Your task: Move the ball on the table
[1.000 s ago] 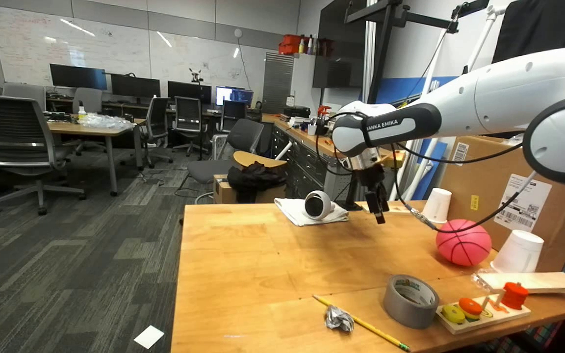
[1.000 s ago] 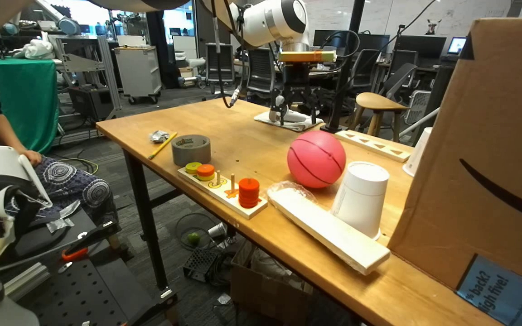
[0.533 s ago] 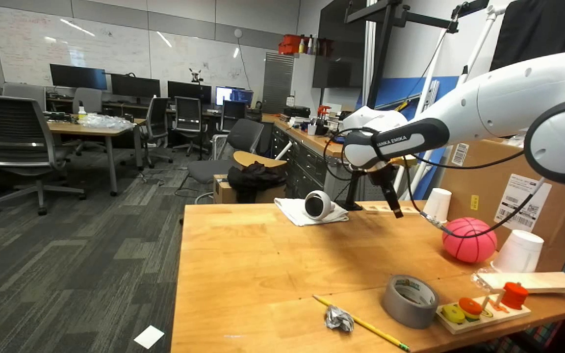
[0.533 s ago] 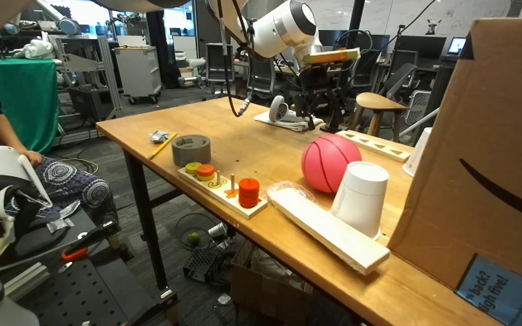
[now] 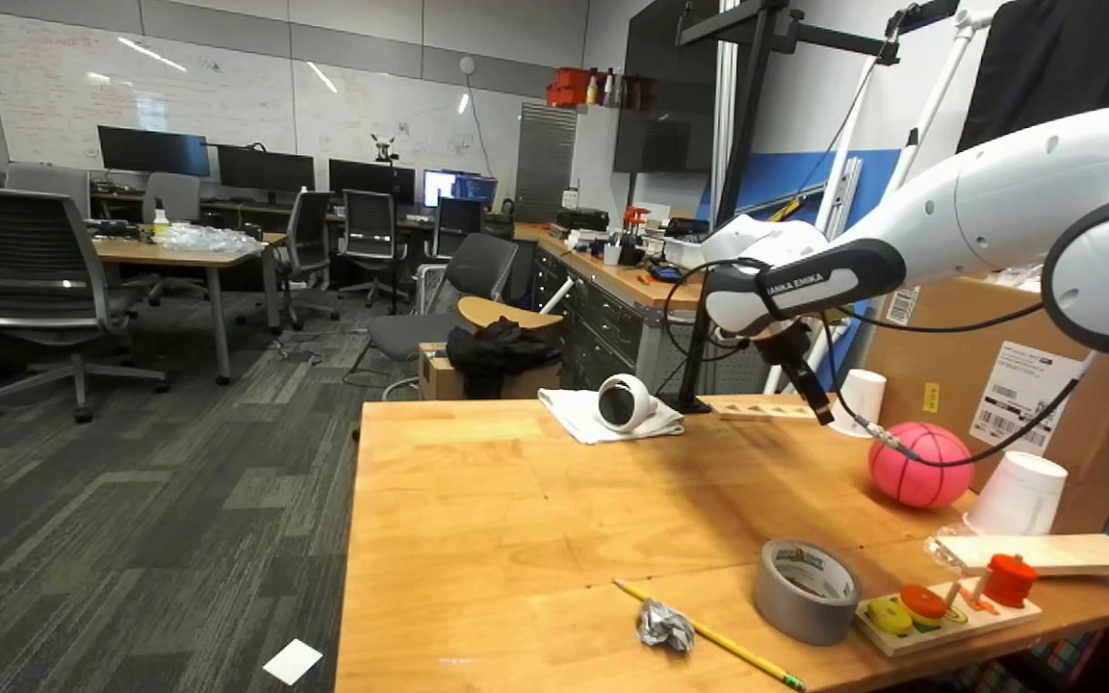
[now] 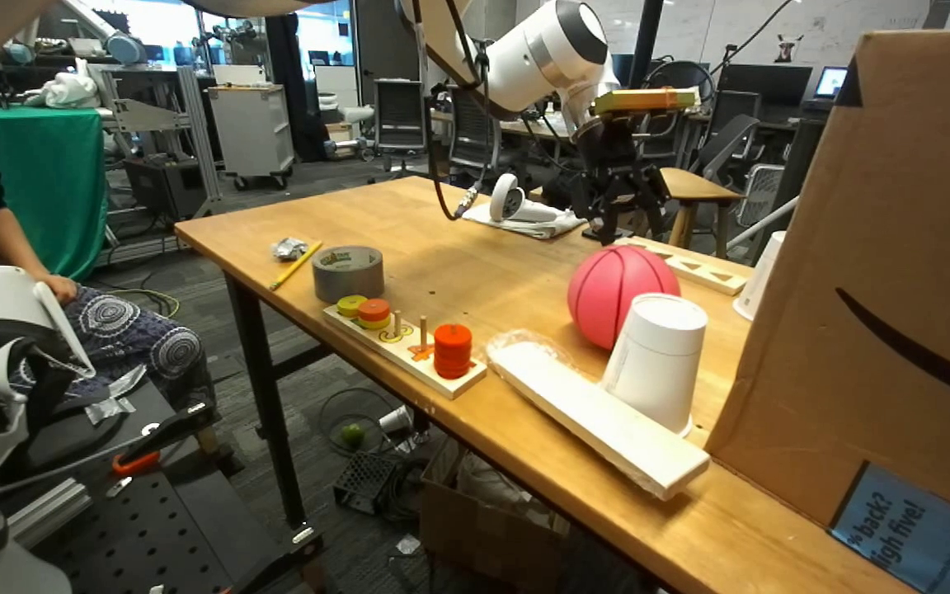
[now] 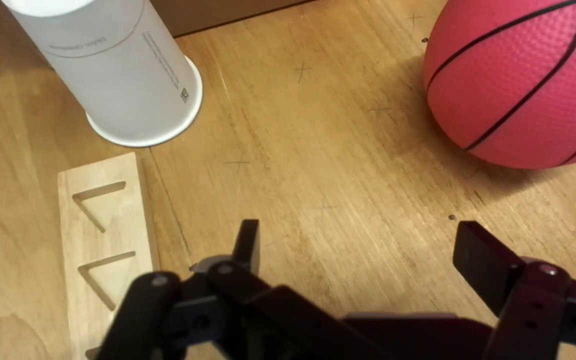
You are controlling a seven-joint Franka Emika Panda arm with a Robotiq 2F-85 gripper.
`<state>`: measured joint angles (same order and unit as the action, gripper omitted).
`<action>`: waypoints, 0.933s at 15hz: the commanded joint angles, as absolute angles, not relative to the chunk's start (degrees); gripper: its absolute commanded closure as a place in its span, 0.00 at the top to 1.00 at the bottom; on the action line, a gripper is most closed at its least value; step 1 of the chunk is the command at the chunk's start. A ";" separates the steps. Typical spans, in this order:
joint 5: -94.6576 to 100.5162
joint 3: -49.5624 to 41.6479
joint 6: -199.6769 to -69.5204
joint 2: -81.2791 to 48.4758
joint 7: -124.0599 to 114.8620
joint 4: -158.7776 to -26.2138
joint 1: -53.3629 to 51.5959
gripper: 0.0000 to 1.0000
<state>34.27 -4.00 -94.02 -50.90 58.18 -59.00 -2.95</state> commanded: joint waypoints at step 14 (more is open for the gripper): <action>28.92 0.07 -95.86 -34.10 57.60 -84.59 -1.66 1.00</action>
